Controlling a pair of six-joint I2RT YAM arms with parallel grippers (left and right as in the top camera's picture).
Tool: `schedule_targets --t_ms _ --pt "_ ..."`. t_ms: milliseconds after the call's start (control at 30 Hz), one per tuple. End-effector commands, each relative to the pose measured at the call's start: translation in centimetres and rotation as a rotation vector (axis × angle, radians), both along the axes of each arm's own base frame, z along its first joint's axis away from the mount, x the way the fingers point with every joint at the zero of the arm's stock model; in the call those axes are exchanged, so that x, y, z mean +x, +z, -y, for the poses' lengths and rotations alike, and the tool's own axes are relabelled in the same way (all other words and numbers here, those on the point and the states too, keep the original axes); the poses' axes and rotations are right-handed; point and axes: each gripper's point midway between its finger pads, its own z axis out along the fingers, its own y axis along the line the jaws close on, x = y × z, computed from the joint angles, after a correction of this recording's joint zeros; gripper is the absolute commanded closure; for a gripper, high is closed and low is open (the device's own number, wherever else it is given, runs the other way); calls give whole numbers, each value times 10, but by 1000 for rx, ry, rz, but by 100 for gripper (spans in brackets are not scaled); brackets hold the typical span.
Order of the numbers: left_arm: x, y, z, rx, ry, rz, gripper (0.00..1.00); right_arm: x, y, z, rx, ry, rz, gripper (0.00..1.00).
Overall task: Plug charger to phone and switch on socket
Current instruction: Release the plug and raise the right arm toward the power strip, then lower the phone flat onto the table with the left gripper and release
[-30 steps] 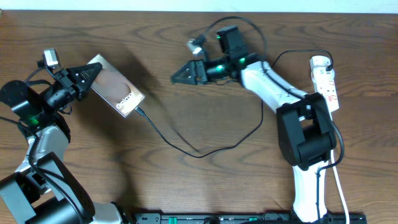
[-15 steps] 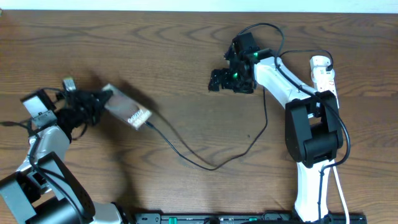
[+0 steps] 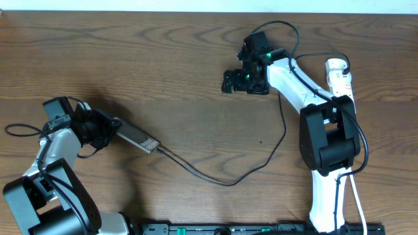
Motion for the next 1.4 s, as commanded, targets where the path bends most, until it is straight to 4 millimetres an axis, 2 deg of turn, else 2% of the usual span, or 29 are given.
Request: schedule_targets --t_ms 0,167,267,700,967,1233,1367 --pt "-2 2 -1 19 -7 -13 93 7 9 0 -2 9 31 1" --pt "-22 -5 9 -61 47 -135 93 7 9 0 -1 9 32 1" --pt "-27 -6 12 -71 47 -158 93 7 9 0 -1 9 33 1" --pt "-29 -7 13 -75 46 -168 93 7 9 0 -1 10 33 1" --pt "-31 -7 14 -80 46 -177 70 7 9 0 -1 10 33 1" --pt "-31 -7 14 -80 45 -178 69 7 9 0 -1 10 33 1" --pt "-30 -7 13 -73 39 -168 55 7 9 0 -1 10 33 1"
